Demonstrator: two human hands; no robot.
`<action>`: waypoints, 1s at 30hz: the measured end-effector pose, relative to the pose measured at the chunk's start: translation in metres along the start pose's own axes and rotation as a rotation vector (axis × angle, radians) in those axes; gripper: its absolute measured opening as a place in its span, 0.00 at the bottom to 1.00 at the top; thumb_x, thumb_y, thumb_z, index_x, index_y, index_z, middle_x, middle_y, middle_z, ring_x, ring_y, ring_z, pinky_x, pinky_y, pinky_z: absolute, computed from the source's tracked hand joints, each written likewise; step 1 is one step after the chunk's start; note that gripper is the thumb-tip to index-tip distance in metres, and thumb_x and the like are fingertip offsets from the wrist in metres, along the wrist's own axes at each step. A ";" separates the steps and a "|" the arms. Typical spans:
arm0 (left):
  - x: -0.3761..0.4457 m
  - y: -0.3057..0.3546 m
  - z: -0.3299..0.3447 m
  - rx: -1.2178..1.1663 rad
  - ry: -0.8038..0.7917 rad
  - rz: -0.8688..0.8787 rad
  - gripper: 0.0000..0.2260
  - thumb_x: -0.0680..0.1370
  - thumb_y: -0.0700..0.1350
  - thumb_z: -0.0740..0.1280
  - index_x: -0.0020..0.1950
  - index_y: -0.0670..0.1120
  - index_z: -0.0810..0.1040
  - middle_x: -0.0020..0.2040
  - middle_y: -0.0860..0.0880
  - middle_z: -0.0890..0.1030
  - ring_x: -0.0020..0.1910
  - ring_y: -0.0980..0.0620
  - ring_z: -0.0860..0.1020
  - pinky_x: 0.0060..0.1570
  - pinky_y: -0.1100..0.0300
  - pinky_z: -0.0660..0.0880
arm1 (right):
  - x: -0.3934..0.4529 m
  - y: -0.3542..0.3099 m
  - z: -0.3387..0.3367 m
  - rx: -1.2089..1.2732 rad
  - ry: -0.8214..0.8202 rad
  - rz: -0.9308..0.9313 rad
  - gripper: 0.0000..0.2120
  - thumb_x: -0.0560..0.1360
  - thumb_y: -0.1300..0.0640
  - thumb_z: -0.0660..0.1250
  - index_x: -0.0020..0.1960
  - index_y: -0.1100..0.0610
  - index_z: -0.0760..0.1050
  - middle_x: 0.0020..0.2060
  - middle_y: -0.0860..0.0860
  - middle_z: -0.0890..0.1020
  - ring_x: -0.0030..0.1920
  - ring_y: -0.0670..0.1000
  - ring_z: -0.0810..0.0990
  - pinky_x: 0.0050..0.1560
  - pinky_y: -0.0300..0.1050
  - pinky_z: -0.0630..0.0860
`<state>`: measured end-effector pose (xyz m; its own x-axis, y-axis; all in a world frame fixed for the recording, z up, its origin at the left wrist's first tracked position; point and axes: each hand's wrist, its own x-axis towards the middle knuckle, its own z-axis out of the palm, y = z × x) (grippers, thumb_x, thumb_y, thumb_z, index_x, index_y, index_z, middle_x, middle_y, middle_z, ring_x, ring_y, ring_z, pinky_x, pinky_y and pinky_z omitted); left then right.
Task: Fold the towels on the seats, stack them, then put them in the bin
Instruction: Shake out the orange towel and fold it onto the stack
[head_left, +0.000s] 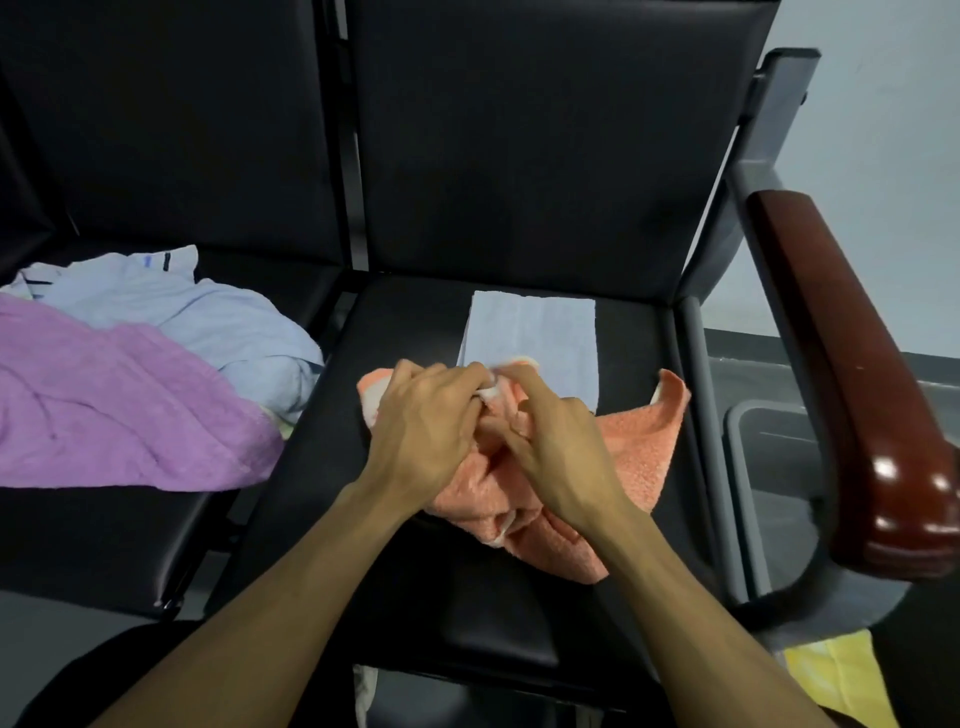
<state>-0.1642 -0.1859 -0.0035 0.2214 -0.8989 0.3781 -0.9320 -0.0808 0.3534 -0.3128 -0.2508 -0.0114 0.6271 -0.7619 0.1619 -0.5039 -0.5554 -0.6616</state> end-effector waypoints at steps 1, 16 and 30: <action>-0.001 0.000 0.000 -0.034 0.013 0.025 0.04 0.78 0.39 0.67 0.46 0.48 0.78 0.36 0.55 0.78 0.37 0.52 0.75 0.47 0.53 0.68 | 0.001 -0.001 0.000 -0.009 0.047 -0.017 0.14 0.80 0.40 0.61 0.60 0.46 0.72 0.29 0.46 0.78 0.31 0.48 0.77 0.35 0.51 0.76; -0.001 -0.008 0.004 -0.008 -0.019 0.007 0.02 0.79 0.44 0.68 0.49 0.51 0.78 0.42 0.57 0.79 0.46 0.52 0.74 0.67 0.50 0.60 | 0.002 0.001 -0.002 0.063 0.167 0.017 0.05 0.81 0.49 0.64 0.47 0.47 0.72 0.29 0.44 0.79 0.32 0.43 0.77 0.32 0.39 0.69; 0.002 -0.023 0.004 -0.125 -0.114 -0.111 0.07 0.79 0.51 0.70 0.44 0.54 0.73 0.56 0.58 0.73 0.57 0.56 0.68 0.66 0.52 0.62 | 0.007 0.014 -0.015 0.127 0.357 0.259 0.07 0.80 0.50 0.67 0.54 0.52 0.75 0.25 0.49 0.77 0.26 0.47 0.76 0.31 0.31 0.68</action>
<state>-0.1437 -0.1877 -0.0139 0.2801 -0.9311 0.2337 -0.8591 -0.1345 0.4937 -0.3246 -0.2685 -0.0085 0.2348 -0.9499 0.2065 -0.5265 -0.3029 -0.7944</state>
